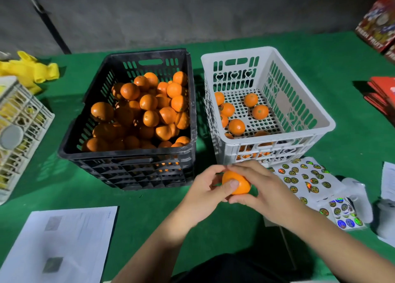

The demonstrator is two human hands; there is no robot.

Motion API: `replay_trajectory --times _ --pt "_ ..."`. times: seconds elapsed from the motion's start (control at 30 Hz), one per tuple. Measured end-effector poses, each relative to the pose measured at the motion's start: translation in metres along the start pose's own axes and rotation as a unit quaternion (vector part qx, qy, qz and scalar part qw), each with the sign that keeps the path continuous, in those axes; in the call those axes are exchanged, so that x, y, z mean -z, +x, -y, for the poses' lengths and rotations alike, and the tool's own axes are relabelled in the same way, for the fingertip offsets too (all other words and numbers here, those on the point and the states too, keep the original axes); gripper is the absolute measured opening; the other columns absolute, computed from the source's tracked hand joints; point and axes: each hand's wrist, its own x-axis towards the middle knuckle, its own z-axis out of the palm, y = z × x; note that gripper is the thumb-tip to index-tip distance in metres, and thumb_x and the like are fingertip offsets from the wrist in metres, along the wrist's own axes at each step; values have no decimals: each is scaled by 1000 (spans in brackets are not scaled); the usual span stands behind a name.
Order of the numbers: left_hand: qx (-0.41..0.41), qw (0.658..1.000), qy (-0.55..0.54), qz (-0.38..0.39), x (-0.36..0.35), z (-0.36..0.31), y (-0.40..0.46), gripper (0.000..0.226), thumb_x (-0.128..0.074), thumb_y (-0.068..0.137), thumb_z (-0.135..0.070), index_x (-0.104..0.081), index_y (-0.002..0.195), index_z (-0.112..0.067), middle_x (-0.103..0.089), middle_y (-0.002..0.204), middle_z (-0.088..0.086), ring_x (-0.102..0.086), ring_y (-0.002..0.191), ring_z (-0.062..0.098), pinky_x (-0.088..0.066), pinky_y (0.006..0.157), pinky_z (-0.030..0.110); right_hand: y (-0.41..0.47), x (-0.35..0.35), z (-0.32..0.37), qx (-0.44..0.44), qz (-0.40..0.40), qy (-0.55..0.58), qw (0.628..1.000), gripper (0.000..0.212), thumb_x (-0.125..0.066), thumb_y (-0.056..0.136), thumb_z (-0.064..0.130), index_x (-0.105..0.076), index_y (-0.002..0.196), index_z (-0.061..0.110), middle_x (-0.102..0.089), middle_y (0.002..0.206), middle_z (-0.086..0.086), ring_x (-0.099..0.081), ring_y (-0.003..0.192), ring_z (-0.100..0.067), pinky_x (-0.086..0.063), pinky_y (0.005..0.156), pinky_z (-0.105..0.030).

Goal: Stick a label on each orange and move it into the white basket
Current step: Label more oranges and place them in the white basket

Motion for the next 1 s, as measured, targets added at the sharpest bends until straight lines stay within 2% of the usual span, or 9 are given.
replay_trajectory --times 0.13,0.23,0.37,0.47,0.57,0.63,0.77,0.9,1.0 --pt "-65 994 51 -68 23 -36 7 31 -64 96 -53 -67 124 -41 -74 119 -2 -75 80 17 -59 80 25 53 29 -13 21 -103 -20 994 69 -79 86 47 -57 143 15 -50 131 11 -50 123 4 -42 99 -14" --pt "-145 973 126 -125 51 -65 17 17 -59 104 -37 -68 118 -34 -75 108 -11 -72 78 8 -57 73 21 100 47 -36 -31 -155 -120 980 67 -74 92 39 -49 148 14 -46 141 3 -49 130 -16 -44 107 -31" --pt "-190 940 245 -142 88 -83 40 8 -61 104 -18 -68 109 -18 -74 94 -6 -70 77 19 -54 64 35 139 29 -63 -105 -12 -253 962 77 -61 99 48 -31 160 11 -30 165 -12 -27 151 -33 -20 125 -45" --pt "-215 874 408 -151 116 -88 72 9 -60 103 -23 -68 106 -23 -69 92 -18 -66 76 3 -45 59 17 140 17 -76 -141 19 -271 952 71 -35 102 56 -22 163 23 -14 172 -2 -15 156 -26 -14 127 -44" --pt "-96 787 593 -140 146 -88 115 25 -61 101 -29 -66 126 -26 -63 129 2 -62 115 26 -54 87 41 140 17 -79 -167 18 -281 945 73 -23 95 61 -26 161 28 -13 171 1 -18 153 -27 -19 124 -47" --pt "68 732 667 -120 165 -82 139 47 -61 100 -34 -50 146 -30 -42 153 13 -43 137 42 -43 109 52 141 17 -77 -184 28 -287 940 73 -21 93 60 -28 160 31 -15 170 0 -20 152 -28 -19 124 -48" --pt "257 689 674 -70 185 -56 162 83 -60 100 -26 -5 162 -30 10 169 15 -13 150 54 -35 113 59 141 16 -74 -205 36 -302 930 71 -20 92 59 -31 157 33 -22 166 0 -25 148 -28 -21 122 -47" --pt "218 677 683 -166 198 -51 165 84 -59 100 -15 -4 162 -25 -19 158 23 -36 134 51 -44 106 55 142 16 -73 -219 41 -306 926 70 -21 92 58 -34 156 33 -27 162 3 -28 145 -26 -22 120 -46" --pt "212 737 612 -194 203 -53 160 65 -57 104 -21 -21 158 -29 -47 140 19 -56 121 43 -55 88 51 141 17 -70 -212 35 -308 927 69 -23 92 57 -38 154 31 -31 160 3 -32 142 -25 -25 120 -45"
